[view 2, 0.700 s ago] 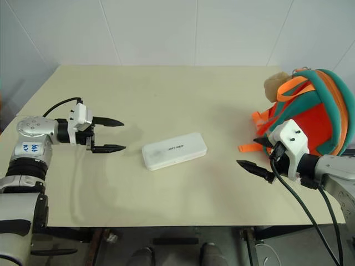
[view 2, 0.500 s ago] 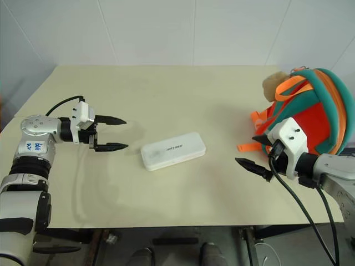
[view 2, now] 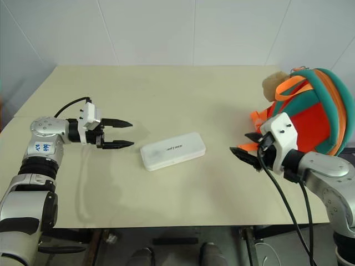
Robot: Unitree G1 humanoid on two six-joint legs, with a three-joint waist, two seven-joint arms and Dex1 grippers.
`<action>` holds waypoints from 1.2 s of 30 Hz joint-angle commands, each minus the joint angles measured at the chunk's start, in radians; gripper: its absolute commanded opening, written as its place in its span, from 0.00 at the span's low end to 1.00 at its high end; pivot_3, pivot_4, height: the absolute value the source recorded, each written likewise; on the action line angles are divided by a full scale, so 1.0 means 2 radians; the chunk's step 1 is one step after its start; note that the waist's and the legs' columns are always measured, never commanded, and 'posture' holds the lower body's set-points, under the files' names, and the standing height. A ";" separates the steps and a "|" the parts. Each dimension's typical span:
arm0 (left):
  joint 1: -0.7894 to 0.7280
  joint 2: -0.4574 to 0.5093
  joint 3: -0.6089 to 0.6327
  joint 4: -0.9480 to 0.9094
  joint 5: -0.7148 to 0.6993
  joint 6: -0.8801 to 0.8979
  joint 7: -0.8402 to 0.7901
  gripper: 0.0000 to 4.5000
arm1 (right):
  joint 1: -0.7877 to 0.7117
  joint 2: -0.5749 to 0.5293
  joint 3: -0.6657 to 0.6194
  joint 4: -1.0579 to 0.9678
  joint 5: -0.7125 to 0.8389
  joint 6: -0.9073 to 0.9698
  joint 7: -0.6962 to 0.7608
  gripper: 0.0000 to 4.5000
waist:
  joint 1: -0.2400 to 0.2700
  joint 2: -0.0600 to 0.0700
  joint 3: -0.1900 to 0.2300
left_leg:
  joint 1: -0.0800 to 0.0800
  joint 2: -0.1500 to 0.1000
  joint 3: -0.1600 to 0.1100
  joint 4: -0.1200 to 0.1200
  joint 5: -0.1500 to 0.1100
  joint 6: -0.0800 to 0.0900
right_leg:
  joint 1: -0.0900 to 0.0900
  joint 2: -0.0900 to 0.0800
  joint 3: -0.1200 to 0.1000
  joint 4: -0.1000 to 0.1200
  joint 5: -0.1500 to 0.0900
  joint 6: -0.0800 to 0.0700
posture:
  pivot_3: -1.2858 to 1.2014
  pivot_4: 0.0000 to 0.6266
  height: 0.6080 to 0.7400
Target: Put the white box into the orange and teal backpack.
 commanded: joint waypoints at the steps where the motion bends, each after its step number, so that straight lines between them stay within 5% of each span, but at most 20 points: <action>1: -0.011 0.007 0.008 -0.015 -0.008 0.011 -0.006 0.52 | -0.017 0.006 0.004 -0.004 -0.012 -0.021 -0.008 0.51 | 0.000 0.000 0.000 | 0.000 0.000 0.000 0.000 0.000 0.000 | 0.000 0.000 0.000 0.000 0.000 0.000 | 0.52 0.24 1.00; 8: -0.002 0.008 -0.012 -0.016 0.018 0.032 0.006 0.04 | -0.027 0.022 0.045 0.038 -0.072 -0.066 -0.017 0.00 | 0.000 0.000 0.000 | 0.000 0.000 0.000 0.000 0.000 0.000 | 0.000 0.000 0.000 0.000 0.000 0.000 | 0.52 0.24 1.00; 22: 0.117 -0.002 -0.013 -0.165 0.003 0.220 0.075 0.01 | -0.132 0.101 0.122 0.224 -0.152 -0.149 -0.004 0.00 | -0.001 0.000 0.000 | 0.000 0.000 0.000 0.000 0.000 0.000 | -0.001 0.000 0.000 0.001 0.001 0.001 | 0.52 0.24 1.00; 36: 0.159 -0.037 0.002 -0.215 -0.038 0.266 0.109 0.01 | -0.229 0.176 0.178 0.412 -0.239 -0.204 -0.002 0.00 | -0.001 0.000 0.000 | 0.000 0.000 0.001 0.000 0.000 0.000 | -0.001 0.000 0.001 0.001 0.001 0.001 | 0.52 0.24 1.00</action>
